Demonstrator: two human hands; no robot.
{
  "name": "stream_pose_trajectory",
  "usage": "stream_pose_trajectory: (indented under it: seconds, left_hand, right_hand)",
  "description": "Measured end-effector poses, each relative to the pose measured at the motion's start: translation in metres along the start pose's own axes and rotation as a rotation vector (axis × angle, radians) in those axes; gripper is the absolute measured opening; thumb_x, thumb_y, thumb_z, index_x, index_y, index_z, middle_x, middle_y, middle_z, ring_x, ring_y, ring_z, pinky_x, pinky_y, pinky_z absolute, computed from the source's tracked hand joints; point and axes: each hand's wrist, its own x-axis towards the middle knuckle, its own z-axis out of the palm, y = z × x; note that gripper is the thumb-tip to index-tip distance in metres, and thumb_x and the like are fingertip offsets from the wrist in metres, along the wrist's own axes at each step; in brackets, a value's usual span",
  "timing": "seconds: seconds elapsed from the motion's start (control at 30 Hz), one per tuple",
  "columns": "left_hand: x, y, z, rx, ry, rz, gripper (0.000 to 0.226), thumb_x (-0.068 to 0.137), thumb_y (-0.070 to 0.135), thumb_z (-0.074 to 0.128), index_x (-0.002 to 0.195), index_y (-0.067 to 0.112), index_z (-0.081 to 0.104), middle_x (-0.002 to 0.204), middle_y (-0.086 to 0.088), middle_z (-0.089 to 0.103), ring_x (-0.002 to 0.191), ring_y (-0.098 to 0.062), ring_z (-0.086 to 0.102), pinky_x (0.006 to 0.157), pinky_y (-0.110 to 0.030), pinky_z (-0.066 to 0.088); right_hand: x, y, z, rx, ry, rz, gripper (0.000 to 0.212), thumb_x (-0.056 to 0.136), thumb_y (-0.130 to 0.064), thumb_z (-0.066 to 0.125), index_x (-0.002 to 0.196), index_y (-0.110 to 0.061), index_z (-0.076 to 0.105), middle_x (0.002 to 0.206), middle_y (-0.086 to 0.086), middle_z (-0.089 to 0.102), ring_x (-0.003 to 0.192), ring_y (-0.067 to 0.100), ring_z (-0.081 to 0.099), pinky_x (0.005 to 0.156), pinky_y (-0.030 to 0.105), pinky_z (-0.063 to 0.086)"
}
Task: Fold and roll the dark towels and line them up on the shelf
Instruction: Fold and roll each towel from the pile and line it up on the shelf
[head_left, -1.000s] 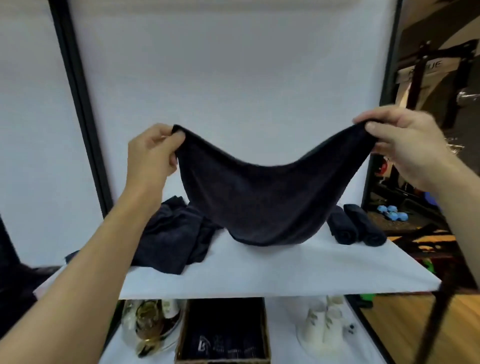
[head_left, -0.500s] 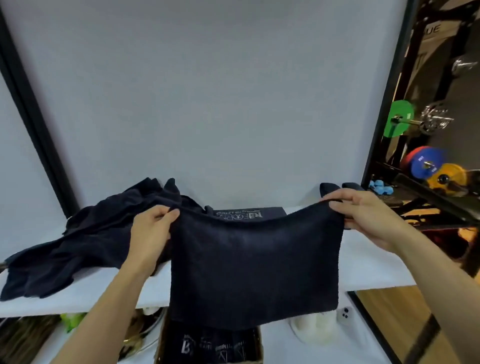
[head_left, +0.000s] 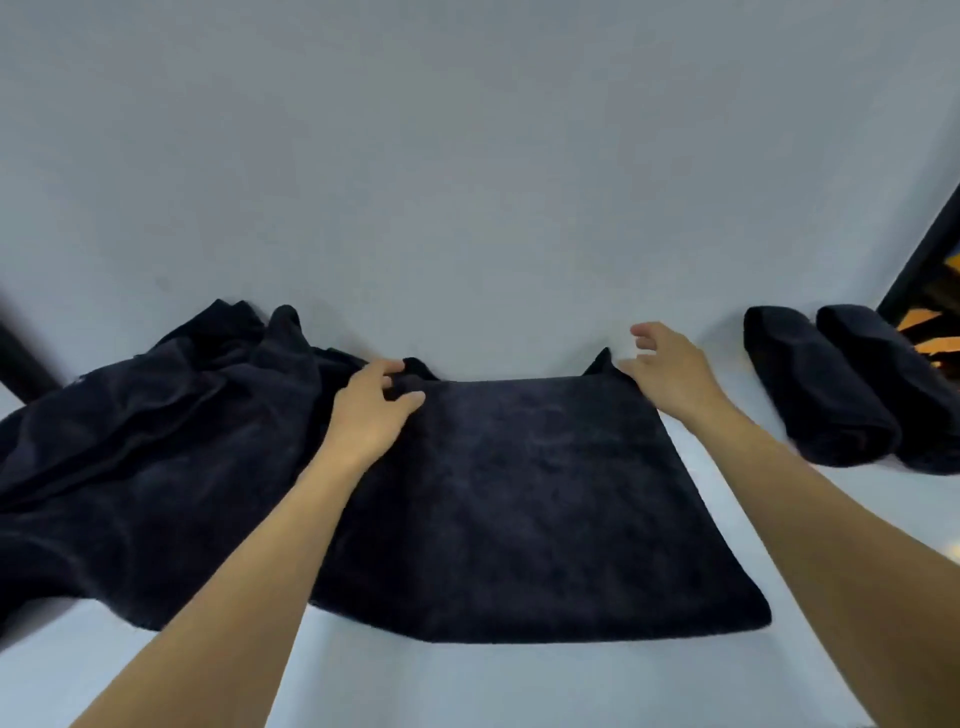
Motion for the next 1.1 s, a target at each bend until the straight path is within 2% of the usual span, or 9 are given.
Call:
stream_pose_trajectory:
  seconds: [0.17, 0.27, 0.33, 0.5, 0.67, 0.83, 0.93, 1.0, 1.1]
  left_hand:
    - [-0.092, -0.014, -0.014, 0.231, -0.255, 0.330, 0.042, 0.065, 0.058, 0.079, 0.103, 0.043, 0.068, 0.118, 0.033, 0.050, 0.114, 0.012, 0.042, 0.098, -0.013, 0.031]
    - [-0.129, -0.028, -0.049, 0.436, -0.513, 0.277, 0.056, 0.058, 0.065, 0.078, 0.109, 0.051, 0.061, 0.121, 0.043, 0.033, 0.113, 0.013, 0.030, 0.096, -0.016, 0.027]
    - [-0.147, -0.037, -0.059, 0.633, -0.456, 0.354, 0.043, 0.077, 0.053, 0.072, 0.117, 0.042, 0.061, 0.121, 0.034, 0.041, 0.115, 0.003, 0.038, 0.097, -0.019, 0.034]
    - [-0.197, -0.019, -0.061, 0.897, -0.182, 0.574, 0.019, 0.098, 0.032, 0.045, 0.109, 0.027, 0.060, 0.104, 0.010, 0.058, 0.099, -0.013, 0.052, 0.076, -0.021, 0.036]
    - [-0.250, -0.010, -0.070, 0.818, -0.381, 0.671, 0.010, 0.081, 0.036, 0.050, 0.084, 0.028, 0.049, 0.080, 0.014, 0.050, 0.076, -0.006, 0.041, 0.059, -0.010, 0.026]
    - [-0.268, -0.014, -0.056, 0.728, -0.520, 0.618, 0.029, 0.078, 0.056, 0.054, 0.078, 0.027, 0.053, 0.075, 0.017, 0.056, 0.078, -0.002, 0.049, 0.064, -0.008, 0.031]
    - [-0.238, -0.006, -0.050, 0.533, -0.454, 0.417, 0.039, 0.079, 0.068, 0.056, 0.075, 0.029, 0.061, 0.074, 0.018, 0.064, 0.074, 0.001, 0.059, 0.069, -0.017, 0.047]
    - [-0.197, -0.004, -0.044, 0.490, -0.287, 0.372, 0.023, 0.087, 0.051, 0.061, 0.075, 0.031, 0.062, 0.076, 0.016, 0.065, 0.074, 0.000, 0.060, 0.072, -0.020, 0.049]
    - [-0.131, -0.004, -0.029, 0.427, -0.086, 0.238, 0.009, 0.094, 0.030, 0.060, 0.099, 0.030, 0.066, 0.105, 0.012, 0.066, 0.097, -0.011, 0.063, 0.087, -0.029, 0.049]
  right_hand:
    - [-0.090, -0.001, -0.002, -0.100, -0.038, -0.290, 0.016, 0.089, -0.026, 0.067, 0.101, -0.036, 0.067, 0.111, -0.016, 0.065, 0.106, 0.005, 0.059, 0.093, 0.020, 0.040]
    - [-0.156, 0.001, -0.029, -0.123, -0.394, -0.263, 0.025, 0.070, -0.056, 0.074, 0.093, -0.048, 0.069, 0.107, -0.031, 0.063, 0.103, -0.010, 0.057, 0.090, 0.013, 0.041]
    - [-0.192, 0.009, -0.043, -0.302, -0.499, -0.259, 0.047, 0.063, -0.066, 0.074, 0.107, -0.052, 0.064, 0.121, -0.041, 0.050, 0.114, -0.016, 0.044, 0.096, 0.013, 0.033]
    - [-0.239, 0.002, -0.056, -0.724, -0.291, -0.371, 0.015, 0.099, -0.027, 0.053, 0.108, -0.027, 0.065, 0.109, -0.013, 0.063, 0.100, 0.011, 0.059, 0.091, 0.027, 0.039]
    - [-0.282, 0.000, -0.108, -0.744, -0.508, -0.287, 0.025, 0.090, -0.028, 0.062, 0.073, -0.043, 0.052, 0.083, -0.017, 0.063, 0.079, 0.002, 0.057, 0.071, 0.018, 0.044]
    - [-0.292, -0.002, -0.115, -0.643, -0.709, -0.126, 0.004, 0.078, -0.045, 0.069, 0.080, -0.046, 0.065, 0.087, -0.020, 0.065, 0.082, -0.006, 0.061, 0.071, 0.014, 0.047]
    - [-0.257, -0.008, -0.111, -0.408, -0.594, -0.097, 0.012, 0.081, -0.051, 0.065, 0.089, -0.043, 0.070, 0.092, -0.019, 0.070, 0.084, -0.003, 0.065, 0.069, 0.015, 0.049]
    - [-0.216, -0.004, -0.098, -0.300, -0.398, -0.081, 0.006, 0.089, -0.039, 0.063, 0.092, -0.037, 0.069, 0.091, -0.009, 0.070, 0.078, 0.005, 0.067, 0.063, 0.013, 0.046]
    - [-0.147, 0.006, -0.068, -0.306, -0.232, 0.012, 0.029, 0.094, -0.035, 0.058, 0.122, -0.024, 0.059, 0.117, 0.001, 0.064, 0.099, 0.016, 0.062, 0.079, 0.025, 0.044]
